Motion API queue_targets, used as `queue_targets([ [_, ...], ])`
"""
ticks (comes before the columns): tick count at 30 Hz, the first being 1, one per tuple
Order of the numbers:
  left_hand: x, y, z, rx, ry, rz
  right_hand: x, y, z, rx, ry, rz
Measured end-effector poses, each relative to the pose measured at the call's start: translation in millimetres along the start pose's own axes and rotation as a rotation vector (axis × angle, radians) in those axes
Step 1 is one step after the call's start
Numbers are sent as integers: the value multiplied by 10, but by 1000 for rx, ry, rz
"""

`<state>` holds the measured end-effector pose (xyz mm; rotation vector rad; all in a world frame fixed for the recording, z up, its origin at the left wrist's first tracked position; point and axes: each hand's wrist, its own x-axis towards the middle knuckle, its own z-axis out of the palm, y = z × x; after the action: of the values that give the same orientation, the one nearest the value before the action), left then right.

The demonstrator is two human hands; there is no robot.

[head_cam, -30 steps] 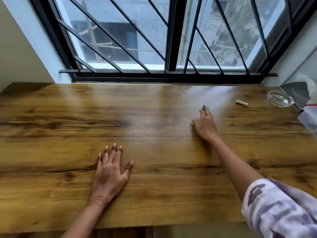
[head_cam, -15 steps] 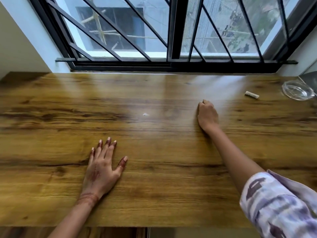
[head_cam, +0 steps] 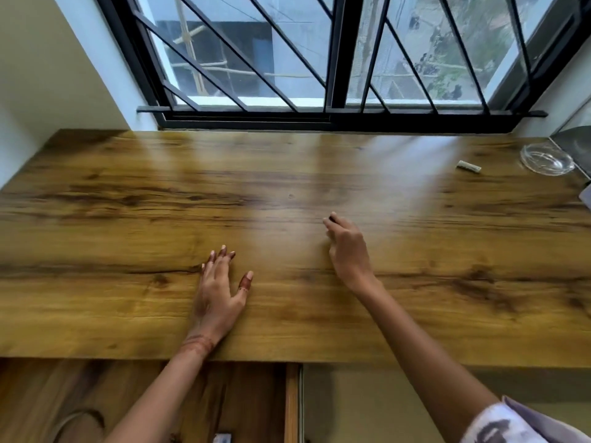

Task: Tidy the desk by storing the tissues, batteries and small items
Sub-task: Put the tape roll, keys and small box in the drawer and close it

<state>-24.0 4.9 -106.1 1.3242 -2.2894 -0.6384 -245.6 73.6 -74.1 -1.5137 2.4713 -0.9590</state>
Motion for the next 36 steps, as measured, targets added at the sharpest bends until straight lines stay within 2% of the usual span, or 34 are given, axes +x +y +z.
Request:
queue_targets([
  [9,-785,-793,-689,46,21,63,-1138,-1217,503,226,27,-24],
  [16,-1385,-1591,-1332,51,60,7,-1904,-2147,1144,323,29,-101],
  [21,-1817,-2206,-1796,75,62,-118,-2379,-2851,1813,313,-214,-195],
  [26,-2057,-2541,-2044,103,54,-176,-2540,-3272,2299,166,-428,-267],
  [32,-2318,-2801,-2129,96,15,-299,-2526,-3598,2670,-6,-551,-359],
  [36,-2347,-2848,-2119,69,3,-344,-2510,-3665,2804,-120,-594,-343],
])
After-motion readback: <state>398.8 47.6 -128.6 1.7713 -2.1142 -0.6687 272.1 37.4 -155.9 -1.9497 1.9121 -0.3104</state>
